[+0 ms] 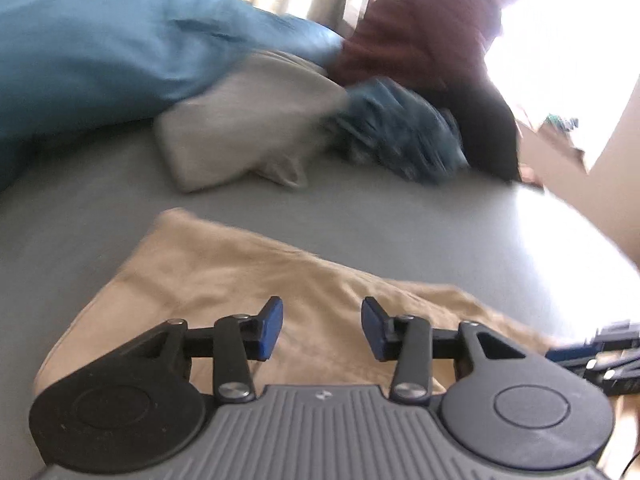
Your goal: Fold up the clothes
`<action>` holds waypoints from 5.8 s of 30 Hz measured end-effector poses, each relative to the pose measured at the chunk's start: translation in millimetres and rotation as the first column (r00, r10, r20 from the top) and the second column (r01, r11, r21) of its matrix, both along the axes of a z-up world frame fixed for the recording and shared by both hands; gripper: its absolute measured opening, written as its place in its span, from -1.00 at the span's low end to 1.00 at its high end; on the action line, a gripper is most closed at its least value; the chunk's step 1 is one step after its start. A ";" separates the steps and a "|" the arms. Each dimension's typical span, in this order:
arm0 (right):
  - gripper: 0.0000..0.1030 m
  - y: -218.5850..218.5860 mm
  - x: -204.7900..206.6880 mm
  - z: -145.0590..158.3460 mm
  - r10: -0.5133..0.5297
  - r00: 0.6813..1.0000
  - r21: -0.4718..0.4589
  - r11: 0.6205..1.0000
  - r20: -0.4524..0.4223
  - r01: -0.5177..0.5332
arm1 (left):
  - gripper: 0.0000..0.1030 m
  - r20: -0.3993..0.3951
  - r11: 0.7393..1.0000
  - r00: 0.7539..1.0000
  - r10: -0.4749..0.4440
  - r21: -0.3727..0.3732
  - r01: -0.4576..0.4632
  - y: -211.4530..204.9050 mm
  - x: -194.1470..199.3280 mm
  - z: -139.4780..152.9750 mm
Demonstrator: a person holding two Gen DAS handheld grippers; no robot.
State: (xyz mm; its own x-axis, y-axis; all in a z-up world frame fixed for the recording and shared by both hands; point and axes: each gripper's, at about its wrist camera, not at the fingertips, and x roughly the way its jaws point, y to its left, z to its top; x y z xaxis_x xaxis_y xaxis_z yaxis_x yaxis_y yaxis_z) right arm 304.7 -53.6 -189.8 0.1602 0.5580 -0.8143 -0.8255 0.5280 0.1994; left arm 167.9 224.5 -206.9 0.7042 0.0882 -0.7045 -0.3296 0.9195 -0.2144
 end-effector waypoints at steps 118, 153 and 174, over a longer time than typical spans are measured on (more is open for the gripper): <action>-0.34 -348.8 -164.4 102.3 -0.982 -0.009 0.026 -0.014 -0.191 1.000 | -0.16 -0.289 0.893 0.856 -0.429 0.005 0.449 -71.2 59.5 29.4; -0.78 -514.1 -122.1 -37.5 -0.916 -0.202 0.112 -0.254 -0.347 0.961 | -0.23 -0.479 0.965 0.877 -0.051 0.202 0.166 -133.8 82.1 -8.4; -0.56 -486.3 -111.5 -2.7 -0.985 -0.091 0.019 -0.095 -0.149 0.995 | -0.24 -0.466 0.965 0.883 -0.052 0.203 0.164 -134.2 81.8 -10.3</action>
State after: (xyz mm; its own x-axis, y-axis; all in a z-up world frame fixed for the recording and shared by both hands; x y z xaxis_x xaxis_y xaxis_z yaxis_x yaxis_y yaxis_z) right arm 193.1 -539.9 -192.5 0.5678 -0.0913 -0.8181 0.5940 0.7334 0.3305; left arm 249.7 90.2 -217.1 0.3272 0.2288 -0.9168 -0.2344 0.9596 0.1559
